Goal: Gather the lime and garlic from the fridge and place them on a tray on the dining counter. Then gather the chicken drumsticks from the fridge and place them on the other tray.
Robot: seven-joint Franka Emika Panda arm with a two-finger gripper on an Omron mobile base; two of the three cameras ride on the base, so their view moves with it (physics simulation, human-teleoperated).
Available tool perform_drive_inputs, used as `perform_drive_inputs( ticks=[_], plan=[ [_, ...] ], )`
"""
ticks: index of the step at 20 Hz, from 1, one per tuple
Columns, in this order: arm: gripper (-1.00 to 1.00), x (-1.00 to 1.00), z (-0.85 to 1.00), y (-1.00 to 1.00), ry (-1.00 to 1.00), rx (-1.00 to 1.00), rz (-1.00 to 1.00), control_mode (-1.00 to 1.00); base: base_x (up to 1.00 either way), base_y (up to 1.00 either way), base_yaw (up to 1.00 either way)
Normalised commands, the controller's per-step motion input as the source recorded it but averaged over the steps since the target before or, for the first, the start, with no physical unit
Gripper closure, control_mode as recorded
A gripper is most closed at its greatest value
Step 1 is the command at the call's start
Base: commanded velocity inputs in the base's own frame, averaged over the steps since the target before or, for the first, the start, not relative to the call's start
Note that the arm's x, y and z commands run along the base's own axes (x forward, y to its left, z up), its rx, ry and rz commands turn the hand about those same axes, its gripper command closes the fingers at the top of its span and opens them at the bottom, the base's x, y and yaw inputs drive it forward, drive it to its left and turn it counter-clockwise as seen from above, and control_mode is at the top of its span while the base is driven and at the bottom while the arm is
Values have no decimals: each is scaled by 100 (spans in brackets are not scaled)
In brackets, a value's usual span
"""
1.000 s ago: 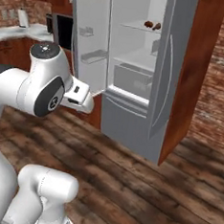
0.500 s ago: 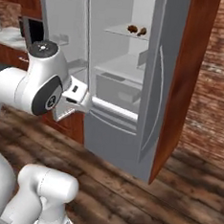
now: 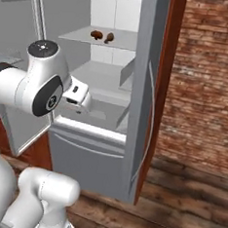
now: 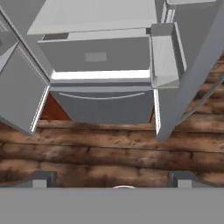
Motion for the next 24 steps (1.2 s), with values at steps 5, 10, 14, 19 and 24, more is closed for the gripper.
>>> perform_drive_inputs(
  ticks=[5,10,14,19,24],
  plan=[
    [-100,0,0,0,0,0,0,100,89,20,-29],
    [-100,0,0,0,0,0,0,100,57,67,-14],
    [-100,0,0,0,0,0,0,100,25,98,-12],
    [-100,0,0,0,0,0,0,100,29,60,-10],
    [-100,0,0,0,0,0,0,100,81,-63,0]
  ],
)
